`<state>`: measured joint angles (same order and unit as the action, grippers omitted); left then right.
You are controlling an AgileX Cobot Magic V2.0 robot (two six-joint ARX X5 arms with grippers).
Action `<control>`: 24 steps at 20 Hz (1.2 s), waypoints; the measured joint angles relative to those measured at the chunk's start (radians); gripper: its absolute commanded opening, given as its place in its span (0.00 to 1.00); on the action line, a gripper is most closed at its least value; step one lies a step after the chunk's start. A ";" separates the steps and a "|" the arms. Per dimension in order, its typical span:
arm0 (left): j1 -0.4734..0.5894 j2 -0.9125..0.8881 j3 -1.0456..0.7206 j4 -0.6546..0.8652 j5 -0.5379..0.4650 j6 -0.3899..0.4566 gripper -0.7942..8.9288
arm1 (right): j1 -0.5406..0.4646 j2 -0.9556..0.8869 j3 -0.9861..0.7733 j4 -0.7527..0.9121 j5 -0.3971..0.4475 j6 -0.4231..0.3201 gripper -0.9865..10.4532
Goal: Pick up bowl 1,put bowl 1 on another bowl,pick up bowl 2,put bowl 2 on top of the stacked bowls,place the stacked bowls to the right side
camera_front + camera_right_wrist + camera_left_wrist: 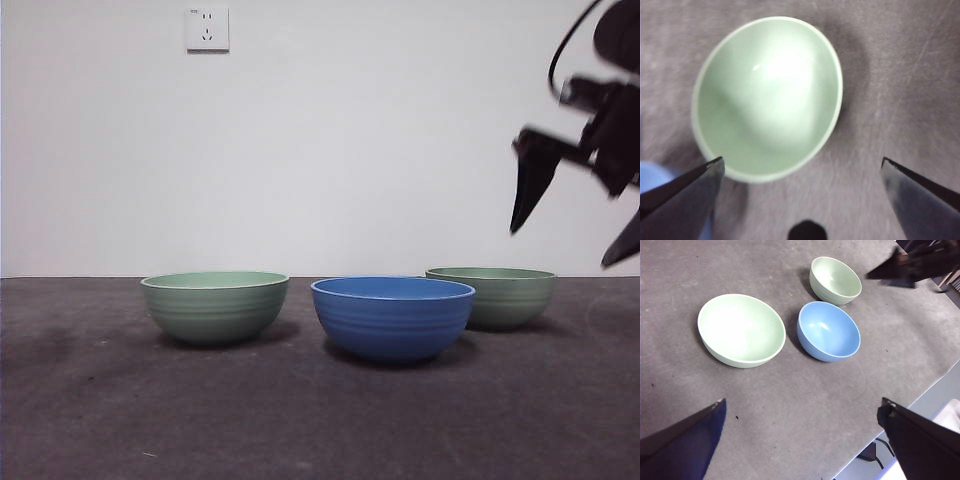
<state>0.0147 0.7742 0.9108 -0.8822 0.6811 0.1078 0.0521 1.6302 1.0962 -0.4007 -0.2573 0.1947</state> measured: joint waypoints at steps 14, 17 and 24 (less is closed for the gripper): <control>-0.001 0.000 0.000 0.000 0.000 0.000 0.67 | 0.000 0.179 0.002 0.209 -0.001 0.072 0.07; -0.001 0.000 0.000 0.000 0.000 0.000 0.67 | 0.000 0.178 0.003 0.212 0.000 0.072 0.07; -0.001 0.006 0.000 0.000 -0.001 0.000 0.67 | 0.004 -0.062 0.007 0.173 -0.029 0.072 0.07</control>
<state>0.0139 0.7803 0.9108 -0.8822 0.6800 0.1078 0.0563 1.5684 1.1034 -0.2279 -0.2867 0.2668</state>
